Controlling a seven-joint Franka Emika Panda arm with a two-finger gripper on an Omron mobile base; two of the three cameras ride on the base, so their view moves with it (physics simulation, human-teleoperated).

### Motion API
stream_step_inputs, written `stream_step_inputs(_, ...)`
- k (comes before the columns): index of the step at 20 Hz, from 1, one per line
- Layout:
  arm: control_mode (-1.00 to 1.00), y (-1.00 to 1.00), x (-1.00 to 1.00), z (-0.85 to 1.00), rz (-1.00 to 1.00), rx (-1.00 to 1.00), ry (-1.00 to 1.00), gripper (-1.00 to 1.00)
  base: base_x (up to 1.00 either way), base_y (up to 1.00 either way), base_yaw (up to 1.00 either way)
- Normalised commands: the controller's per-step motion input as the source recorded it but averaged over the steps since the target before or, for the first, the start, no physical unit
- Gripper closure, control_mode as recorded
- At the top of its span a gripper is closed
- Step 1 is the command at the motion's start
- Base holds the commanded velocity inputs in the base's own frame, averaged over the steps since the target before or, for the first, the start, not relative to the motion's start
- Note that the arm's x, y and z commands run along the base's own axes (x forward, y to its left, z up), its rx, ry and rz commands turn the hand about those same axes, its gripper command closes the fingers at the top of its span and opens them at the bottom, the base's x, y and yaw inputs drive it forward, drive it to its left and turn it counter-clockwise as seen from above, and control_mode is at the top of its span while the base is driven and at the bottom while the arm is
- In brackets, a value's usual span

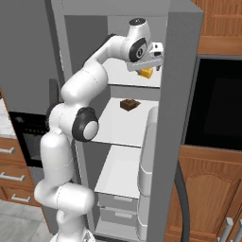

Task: Pick the cheese from the fridge and the cheese grater from the cabinet and place them next to the salad bowl.

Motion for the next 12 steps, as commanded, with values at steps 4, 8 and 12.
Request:
stream_step_inputs(4, -1.0, 0.11, 0.0, -0.03, 0.04, 0.0, 0.1, -1.0, 0.0, 0.0, 0.0)
stream_step_inputs(8, -1.0, 0.17, 0.0, -0.12, 0.04, 0.0, 0.12, -1.0, 0.0, 0.0, 0.0)
stream_step_inputs(12, -1.0, 0.1, 0.0, -0.23, 0.03, 0.0, 0.12, -1.0, 0.0, 0.0, 0.0)
